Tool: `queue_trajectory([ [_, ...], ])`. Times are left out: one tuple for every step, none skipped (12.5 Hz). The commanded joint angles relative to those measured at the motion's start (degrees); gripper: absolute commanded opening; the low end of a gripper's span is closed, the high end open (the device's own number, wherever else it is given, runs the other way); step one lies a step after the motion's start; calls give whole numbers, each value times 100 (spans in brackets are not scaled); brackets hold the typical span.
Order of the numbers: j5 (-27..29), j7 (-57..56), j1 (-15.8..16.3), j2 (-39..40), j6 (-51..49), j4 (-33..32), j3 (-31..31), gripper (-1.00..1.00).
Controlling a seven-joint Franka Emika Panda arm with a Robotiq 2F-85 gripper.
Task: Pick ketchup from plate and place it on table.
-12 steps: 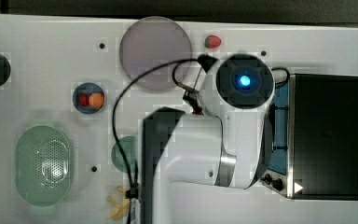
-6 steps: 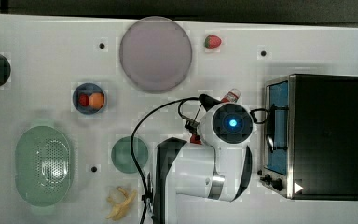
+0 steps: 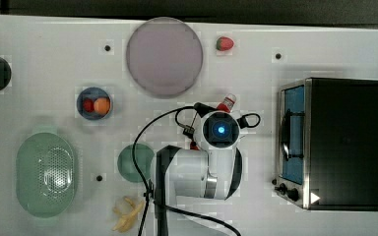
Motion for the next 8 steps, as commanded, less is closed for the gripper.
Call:
queue_trajectory([
  [29, 199, 13, -475, 5, 78, 53, 100],
  [29, 199, 15, -571, -7, 82, 65, 100],
  [29, 205, 19, -697, -46, 78, 73, 100],
  [29, 304, 27, -855, -90, 90, 80, 100],
  [29, 483, 37, -1042, -163, 119, 88, 100],
  [29, 759, 48, -1244, -332, 181, 102, 100],
  [29, 1213, 56, -1435, -623, 296, 126, 100],
  [29, 1727, 65, -1608, -1047, 462, 166, 100],
])
